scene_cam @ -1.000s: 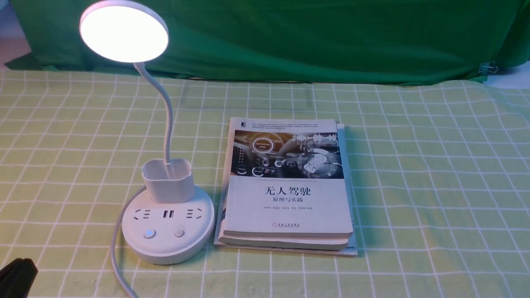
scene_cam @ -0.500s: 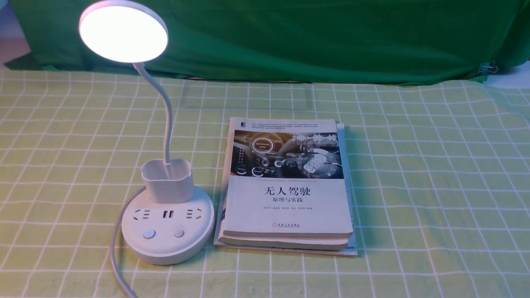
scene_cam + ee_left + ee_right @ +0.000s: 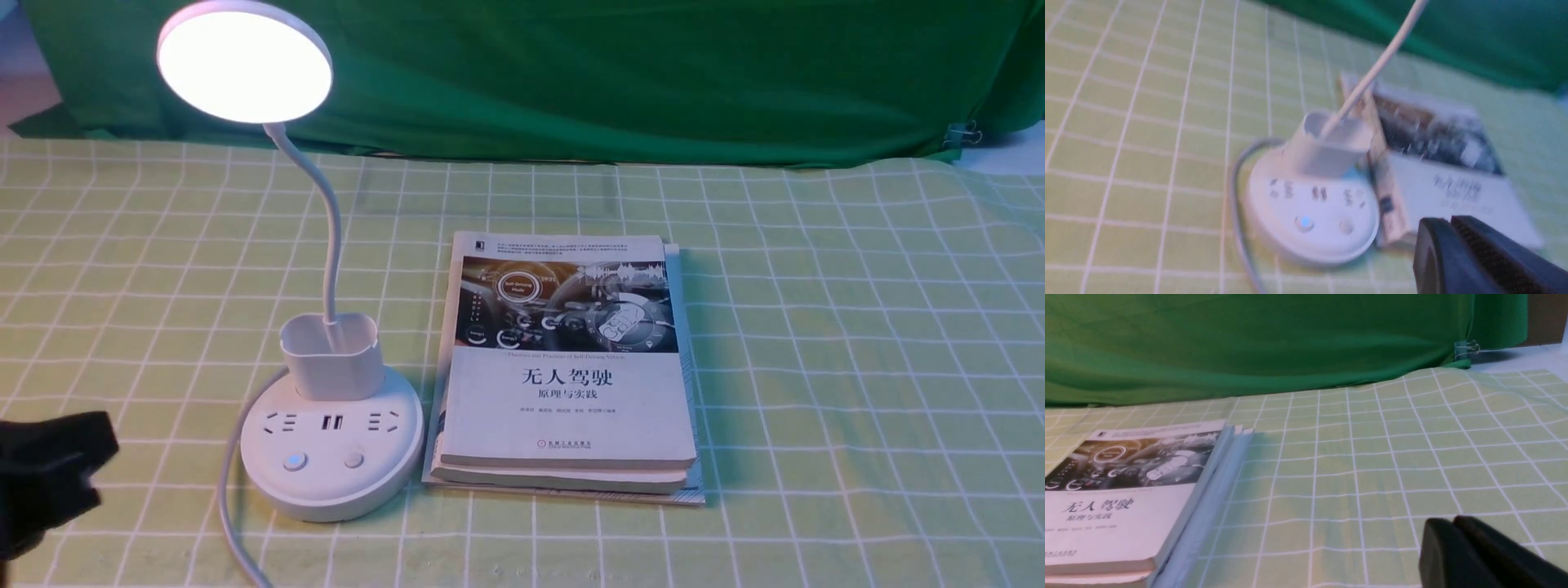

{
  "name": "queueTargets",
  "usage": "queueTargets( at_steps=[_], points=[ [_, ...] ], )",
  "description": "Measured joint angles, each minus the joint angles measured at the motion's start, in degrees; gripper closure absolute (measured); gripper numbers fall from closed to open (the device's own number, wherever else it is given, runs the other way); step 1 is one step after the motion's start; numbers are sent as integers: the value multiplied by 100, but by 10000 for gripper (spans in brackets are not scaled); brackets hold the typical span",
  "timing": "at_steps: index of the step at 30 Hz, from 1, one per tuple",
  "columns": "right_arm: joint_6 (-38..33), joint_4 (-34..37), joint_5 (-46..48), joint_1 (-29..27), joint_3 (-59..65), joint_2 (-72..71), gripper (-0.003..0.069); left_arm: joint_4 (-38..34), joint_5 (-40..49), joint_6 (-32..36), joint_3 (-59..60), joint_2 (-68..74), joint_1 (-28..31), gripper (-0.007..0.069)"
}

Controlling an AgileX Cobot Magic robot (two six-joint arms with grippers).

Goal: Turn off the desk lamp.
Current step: Use the left arm to press the button switch on the lamp holder

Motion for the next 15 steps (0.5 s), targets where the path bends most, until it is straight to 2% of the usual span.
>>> queueTargets(
  at_steps=[2, 5, 6, 10, 15],
  points=[
    [-10, 0, 5, 0, 0, 0, 630, 28, 506, 587, -403, 1096, 0, 619],
    [1, 0, 2, 0, 0, 0, 630, -3, 587, 914, -668, 2059, -138, 619],
    [1, 0, 2, 0, 0, 0, 630, -3, 587, 929, -683, 2125, -138, 619],
    [-8, 0, 8, 0, 0, 0, 630, 240, 629, 957, -1012, 3428, -858, 619],
    [-7, 0, 8, 0, 0, 0, 630, 289, 677, 926, -1339, 4297, -1553, 619]
  ],
)
